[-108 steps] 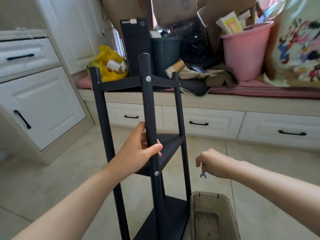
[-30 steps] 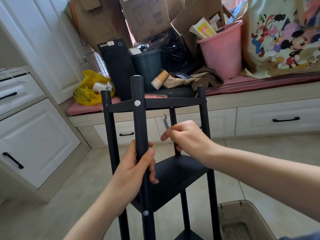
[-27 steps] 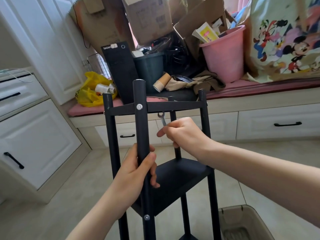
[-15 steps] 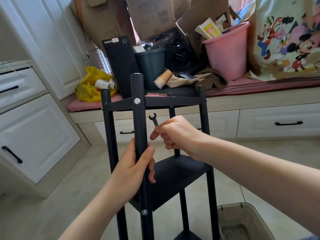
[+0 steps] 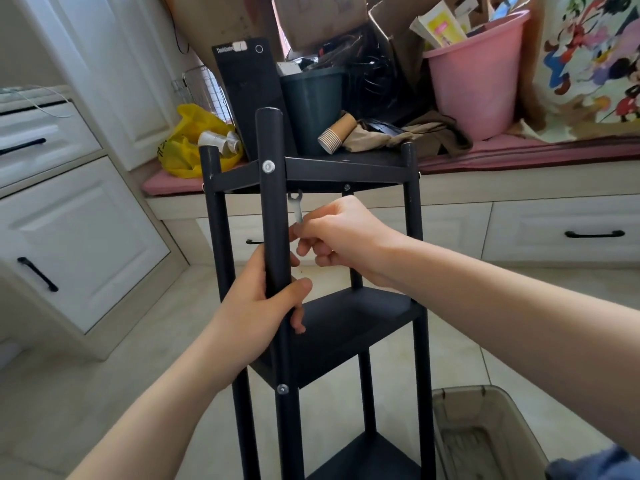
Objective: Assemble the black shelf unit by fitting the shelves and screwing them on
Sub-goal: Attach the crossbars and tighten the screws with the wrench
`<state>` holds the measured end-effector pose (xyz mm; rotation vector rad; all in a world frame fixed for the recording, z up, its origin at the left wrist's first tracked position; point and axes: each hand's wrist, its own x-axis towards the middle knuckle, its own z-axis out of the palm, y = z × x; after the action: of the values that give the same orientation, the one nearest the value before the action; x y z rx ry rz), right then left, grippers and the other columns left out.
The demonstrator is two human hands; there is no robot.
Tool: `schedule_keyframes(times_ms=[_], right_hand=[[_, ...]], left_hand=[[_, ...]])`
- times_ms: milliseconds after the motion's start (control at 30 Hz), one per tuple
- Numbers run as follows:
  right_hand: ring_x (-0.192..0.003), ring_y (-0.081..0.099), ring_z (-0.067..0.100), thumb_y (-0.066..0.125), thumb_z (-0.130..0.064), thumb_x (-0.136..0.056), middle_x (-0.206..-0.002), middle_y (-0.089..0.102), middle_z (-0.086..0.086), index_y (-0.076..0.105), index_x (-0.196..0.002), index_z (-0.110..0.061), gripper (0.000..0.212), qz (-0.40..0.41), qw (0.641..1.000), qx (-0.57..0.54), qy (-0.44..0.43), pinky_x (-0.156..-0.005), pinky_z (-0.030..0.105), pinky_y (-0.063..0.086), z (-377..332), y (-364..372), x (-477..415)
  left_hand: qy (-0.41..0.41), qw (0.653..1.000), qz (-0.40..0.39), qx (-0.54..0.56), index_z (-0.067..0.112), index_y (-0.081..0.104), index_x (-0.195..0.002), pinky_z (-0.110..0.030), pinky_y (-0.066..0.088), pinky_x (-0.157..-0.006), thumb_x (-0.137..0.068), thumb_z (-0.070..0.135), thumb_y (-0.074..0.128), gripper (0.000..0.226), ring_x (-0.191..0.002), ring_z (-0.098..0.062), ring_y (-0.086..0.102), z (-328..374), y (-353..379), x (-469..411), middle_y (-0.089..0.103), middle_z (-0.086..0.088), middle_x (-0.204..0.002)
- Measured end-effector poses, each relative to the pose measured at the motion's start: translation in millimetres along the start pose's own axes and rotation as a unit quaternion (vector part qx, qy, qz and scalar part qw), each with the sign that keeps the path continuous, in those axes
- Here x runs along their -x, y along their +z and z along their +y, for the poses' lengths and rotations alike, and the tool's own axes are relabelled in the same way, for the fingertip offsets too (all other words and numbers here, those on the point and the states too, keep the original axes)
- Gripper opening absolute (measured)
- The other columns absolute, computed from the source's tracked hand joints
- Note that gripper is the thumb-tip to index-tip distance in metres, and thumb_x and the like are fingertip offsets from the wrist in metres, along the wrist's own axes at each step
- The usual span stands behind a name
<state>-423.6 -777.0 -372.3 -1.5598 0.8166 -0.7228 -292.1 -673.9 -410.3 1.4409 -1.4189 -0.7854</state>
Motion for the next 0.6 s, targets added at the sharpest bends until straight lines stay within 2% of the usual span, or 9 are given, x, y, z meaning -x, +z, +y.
schedule_keyframes(times_ms=[200, 333, 467, 600], right_hand=[[-0.064, 0.045, 0.015, 0.064, -0.016, -0.092, -0.07, 0.049, -0.002, 0.077, -0.089, -0.007, 0.016, 0.021, 1.0, 0.018, -0.011, -0.06, 0.026, 0.043, -1.8, -2.9, -4.1], [-0.063, 0.044, 0.015, 0.064, -0.011, -0.092, -0.067, 0.047, -0.001, 0.076, -0.091, -0.005, 0.014, -0.003, 1.0, 0.021, -0.006, -0.058, 0.025, 0.044, -6.0, -1.9, -4.2], [-0.052, 0.041, 0.011, 0.063, -0.007, -0.093, -0.053, 0.045, -0.004, 0.075, -0.096, 0.0, 0.014, -0.01, 1.0, -0.007, -0.005, -0.058, 0.026, 0.044, -9.2, -1.6, -5.7], [-0.053, 0.04, 0.011, 0.064, -0.007, -0.092, -0.057, 0.046, -0.001, 0.075, -0.097, 0.0, 0.014, -0.013, 1.0, -0.023, -0.004, -0.063, 0.026, 0.046, -11.7, -3.8, -6.8]], left_hand=[[-0.013, 1.0, -0.007, -0.004, 0.024, 0.05, -0.108, -0.036, 0.061, -0.069, -0.097, 0.014, 0.063, 0.02, -0.061, -0.022, 0.063, -1.3, -5.9, 0.3, 0.059, -0.002, -0.06], [-0.013, 1.0, -0.006, -0.003, 0.024, 0.05, -0.108, -0.032, 0.06, -0.066, -0.097, 0.014, 0.063, 0.02, -0.061, -0.022, 0.063, -3.5, -8.2, -1.2, 0.059, -0.004, -0.061], [-0.014, 1.0, -0.006, -0.014, 0.025, 0.05, -0.109, -0.036, 0.06, -0.07, -0.098, 0.016, 0.062, 0.019, -0.061, -0.022, 0.064, -5.0, -9.1, -2.0, 0.06, -0.001, -0.06], [-0.016, 1.0, -0.005, -0.006, 0.025, 0.049, -0.109, -0.034, 0.06, -0.069, -0.099, 0.015, 0.062, 0.019, -0.061, -0.022, 0.064, -4.9, -8.4, -1.5, 0.059, -0.002, -0.059]])
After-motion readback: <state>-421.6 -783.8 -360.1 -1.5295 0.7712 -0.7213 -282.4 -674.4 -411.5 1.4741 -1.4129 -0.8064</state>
